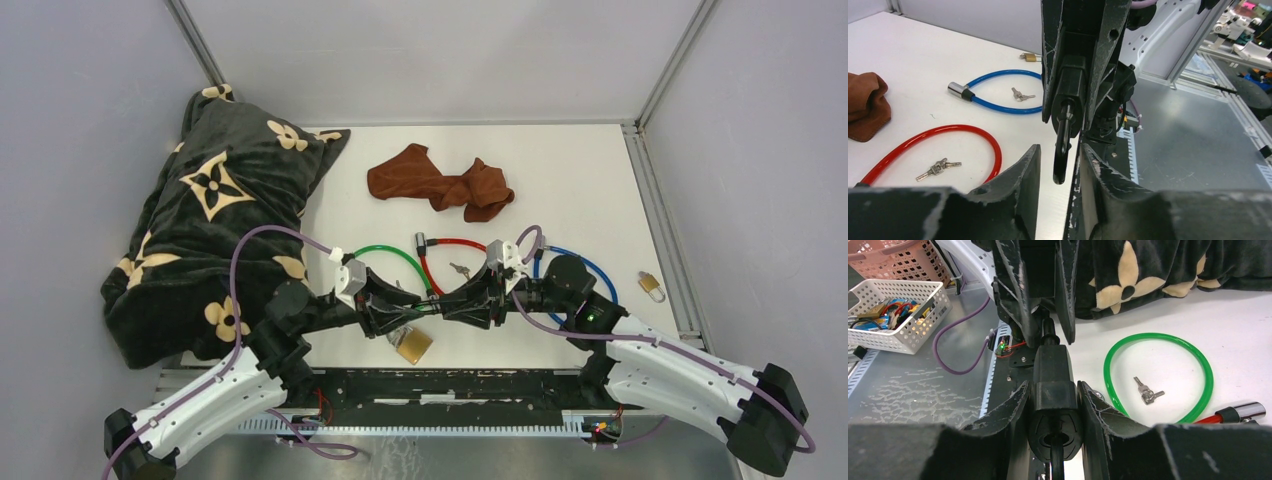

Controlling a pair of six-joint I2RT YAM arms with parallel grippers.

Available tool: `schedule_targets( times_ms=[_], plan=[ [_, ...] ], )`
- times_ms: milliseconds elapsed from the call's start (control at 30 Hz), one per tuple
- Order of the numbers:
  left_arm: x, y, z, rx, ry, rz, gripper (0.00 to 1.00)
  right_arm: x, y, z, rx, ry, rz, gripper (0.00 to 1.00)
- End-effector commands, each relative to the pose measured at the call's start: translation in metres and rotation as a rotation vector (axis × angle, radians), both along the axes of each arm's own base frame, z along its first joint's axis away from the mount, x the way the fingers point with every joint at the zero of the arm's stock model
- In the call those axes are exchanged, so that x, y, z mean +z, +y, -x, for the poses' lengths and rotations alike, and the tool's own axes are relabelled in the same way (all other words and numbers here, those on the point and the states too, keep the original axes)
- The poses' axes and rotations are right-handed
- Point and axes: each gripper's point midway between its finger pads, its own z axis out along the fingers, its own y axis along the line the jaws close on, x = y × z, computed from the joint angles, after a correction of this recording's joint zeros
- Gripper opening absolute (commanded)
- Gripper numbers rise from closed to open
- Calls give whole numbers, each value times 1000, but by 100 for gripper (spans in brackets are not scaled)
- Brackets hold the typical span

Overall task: Lock with the key
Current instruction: Lock the lock.

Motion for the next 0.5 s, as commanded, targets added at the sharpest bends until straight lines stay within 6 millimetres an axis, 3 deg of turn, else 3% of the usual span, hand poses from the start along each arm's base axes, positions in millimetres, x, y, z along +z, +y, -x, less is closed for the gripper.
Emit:
schedule_targets(
  times_ms=[0,33,100,200,267,400,467],
  plan=[
    [4,1,1,-3,11,32,28,44,1,3,18,-95,-142,0],
    [5,0,1,-4,10,33,20,44,1,3,17,-95,-143,0],
    [8,0,3,-14,2,37,14,44,1,3,20,-92,-149,0],
    [7,0,5,-23,18,34,28,45,2,5,32,-85,-157,0],
    [6,-1,4,-22,26,34,28,45,3,6,40,-83,-159,0],
    [10,-1,2,-14,20,42,3,45,5,7,52,-80,-159,0],
    [15,-1,-2,7,22,52,2,42,6,6,50,-73,-153,0]
  ],
)
